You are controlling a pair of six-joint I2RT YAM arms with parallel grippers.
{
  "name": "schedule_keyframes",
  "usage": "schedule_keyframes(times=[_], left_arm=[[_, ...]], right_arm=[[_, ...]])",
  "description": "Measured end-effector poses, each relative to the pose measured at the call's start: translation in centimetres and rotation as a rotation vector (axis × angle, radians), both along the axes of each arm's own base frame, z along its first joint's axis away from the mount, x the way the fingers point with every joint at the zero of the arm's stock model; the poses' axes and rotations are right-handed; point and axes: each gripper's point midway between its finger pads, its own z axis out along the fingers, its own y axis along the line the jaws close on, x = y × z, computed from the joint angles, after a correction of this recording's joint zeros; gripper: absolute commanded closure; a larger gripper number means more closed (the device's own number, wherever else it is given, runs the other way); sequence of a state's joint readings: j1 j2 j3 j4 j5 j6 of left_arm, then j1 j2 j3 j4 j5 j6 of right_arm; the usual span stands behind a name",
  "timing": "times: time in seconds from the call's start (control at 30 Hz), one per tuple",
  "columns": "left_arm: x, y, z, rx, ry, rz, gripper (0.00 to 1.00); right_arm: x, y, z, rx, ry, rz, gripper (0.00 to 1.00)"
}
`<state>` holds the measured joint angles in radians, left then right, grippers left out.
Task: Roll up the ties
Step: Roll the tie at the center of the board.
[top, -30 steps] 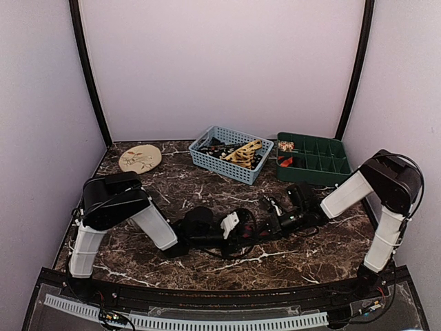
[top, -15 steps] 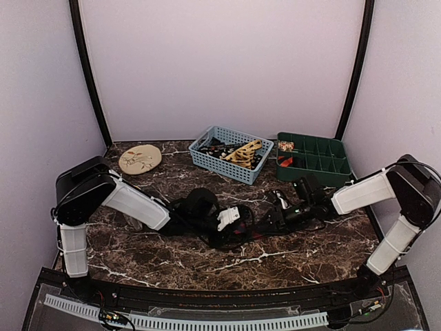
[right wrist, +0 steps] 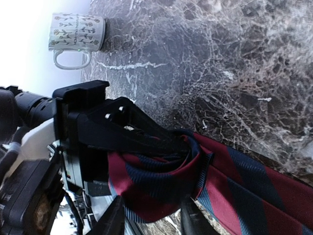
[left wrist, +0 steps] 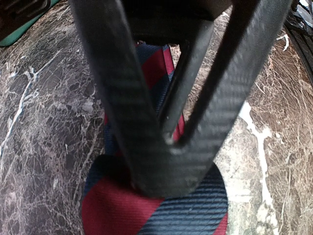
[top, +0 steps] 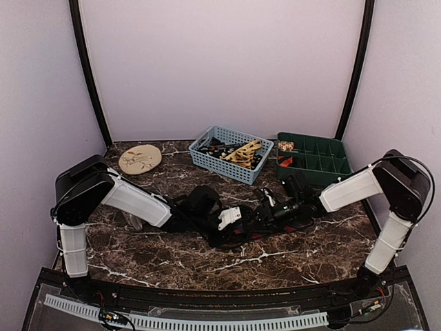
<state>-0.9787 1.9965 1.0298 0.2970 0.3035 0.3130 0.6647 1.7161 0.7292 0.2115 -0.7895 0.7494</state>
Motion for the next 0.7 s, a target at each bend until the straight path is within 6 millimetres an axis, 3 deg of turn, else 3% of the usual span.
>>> schedule_keyframes(times=[0.23, 0.33, 0.47, 0.67, 0.7], left_arm=[[-0.1, 0.0, 0.0, 0.0, 0.004, -0.004, 0.75], [-0.1, 0.0, 0.0, -0.001, 0.004, -0.003, 0.66], [0.0, 0.0, 0.0, -0.001, 0.007, 0.003, 0.44], [-0.1, 0.9, 0.1, -0.026, -0.009, 0.03, 0.31], [-0.2, 1.3, 0.0, -0.032, -0.008, 0.038, 0.25]], right_arm=[[0.0, 0.5, -1.1, -0.013, 0.007, 0.015, 1.0], [0.1, 0.6, -1.0, -0.012, -0.001, 0.022, 1.0], [0.1, 0.5, -1.1, -0.018, -0.013, 0.03, 1.0], [0.3, 0.0, -1.7, -0.033, -0.022, 0.02, 1.0], [0.3, -0.1, -2.0, -0.038, -0.018, 0.017, 1.0]])
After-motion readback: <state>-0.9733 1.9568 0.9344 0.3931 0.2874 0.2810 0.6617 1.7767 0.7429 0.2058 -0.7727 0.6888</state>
